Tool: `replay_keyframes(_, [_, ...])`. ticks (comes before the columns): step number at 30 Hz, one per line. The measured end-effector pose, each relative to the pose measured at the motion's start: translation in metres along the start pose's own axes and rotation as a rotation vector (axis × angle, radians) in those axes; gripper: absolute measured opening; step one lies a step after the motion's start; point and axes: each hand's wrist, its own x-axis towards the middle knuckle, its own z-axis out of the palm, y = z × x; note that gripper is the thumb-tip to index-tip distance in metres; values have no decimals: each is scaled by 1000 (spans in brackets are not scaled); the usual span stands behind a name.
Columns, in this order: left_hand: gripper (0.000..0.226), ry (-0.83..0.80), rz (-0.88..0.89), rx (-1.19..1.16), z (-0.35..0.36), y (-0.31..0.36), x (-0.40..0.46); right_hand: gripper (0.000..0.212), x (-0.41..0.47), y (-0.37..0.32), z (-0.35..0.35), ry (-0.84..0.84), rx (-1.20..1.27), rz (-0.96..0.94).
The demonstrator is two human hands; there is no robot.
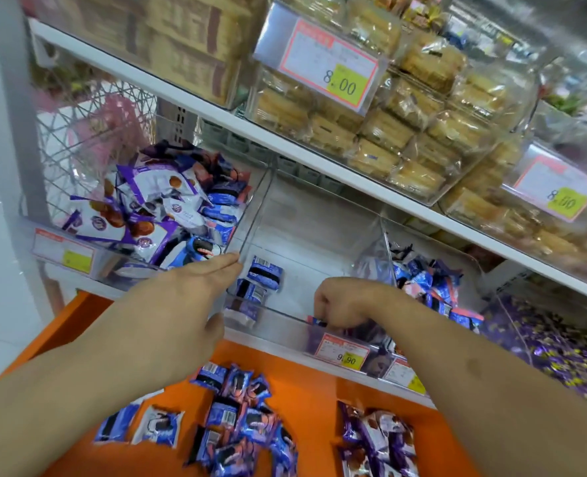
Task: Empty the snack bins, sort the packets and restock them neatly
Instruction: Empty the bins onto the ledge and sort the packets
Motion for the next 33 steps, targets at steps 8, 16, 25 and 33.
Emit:
replay_keyframes(8, [76, 3, -25, -64, -1, 1, 0, 33, 16, -23, -27, 372, 741, -199])
replay_keyframes(16, [77, 25, -17, -102, 8, -8, 3, 84, 42, -72, -14, 240, 345, -193])
replay_keyframes(25, [71, -3, -19, -62, -4, 3, -1, 42, 38, -74, -6, 308, 321, -228])
replay_keyframes(33, [63, 52, -34, -141, -5, 2, -3, 28, 0, -29, -10, 404, 839, -149])
